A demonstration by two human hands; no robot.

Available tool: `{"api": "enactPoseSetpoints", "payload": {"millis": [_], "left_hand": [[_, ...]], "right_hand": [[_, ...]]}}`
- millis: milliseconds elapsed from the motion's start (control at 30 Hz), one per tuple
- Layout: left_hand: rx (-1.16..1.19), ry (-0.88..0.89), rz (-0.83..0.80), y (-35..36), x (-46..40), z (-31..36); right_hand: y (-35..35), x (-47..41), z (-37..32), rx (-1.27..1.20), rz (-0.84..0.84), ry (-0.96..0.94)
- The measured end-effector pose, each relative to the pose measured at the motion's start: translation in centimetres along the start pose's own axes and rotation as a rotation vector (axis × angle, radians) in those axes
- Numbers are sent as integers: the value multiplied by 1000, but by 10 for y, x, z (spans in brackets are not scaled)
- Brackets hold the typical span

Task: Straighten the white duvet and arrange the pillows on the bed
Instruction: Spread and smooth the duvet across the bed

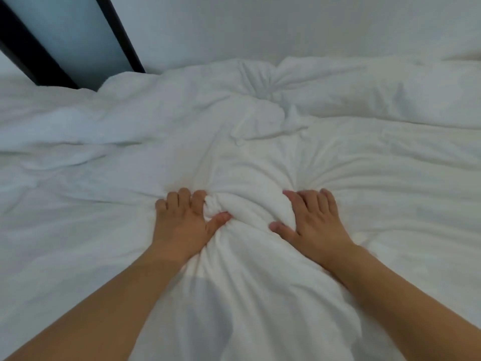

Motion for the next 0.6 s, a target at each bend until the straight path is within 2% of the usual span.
{"api": "enactPoseSetpoints", "payload": {"millis": [67, 167, 267, 367, 467, 533, 600], "left_hand": [[-5, -26, -44, -10, 4, 3], [26, 10, -245, -27, 12, 19], [243, 95, -514, -51, 52, 40], [364, 177, -578, -68, 111, 67], [439, 260, -705, -53, 157, 93], [405, 323, -759, -45, 158, 97], [480, 275, -782, -51, 140, 80]], "right_hand": [[-11, -13, -8, 108, -86, -50], [-26, -27, -11, 112, -373, -6], [-39, 6, -4, 99, -807, 36], [-62, 69, 39, 147, -1179, 161], [-83, 96, 42, 200, -1272, 257], [-86, 87, 15, 319, -1306, 166], [-83, 56, -21, 378, -1225, 121]]}}
Point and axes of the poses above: each hand's wrist, its own x-axis away from the middle knuckle, its own y-axis out of the palm, z = x × y, the point moved 10 cm from there along -x, towards the middle knuckle, and after that the axes turned 7 degrees about z, right-handed, at the moved point
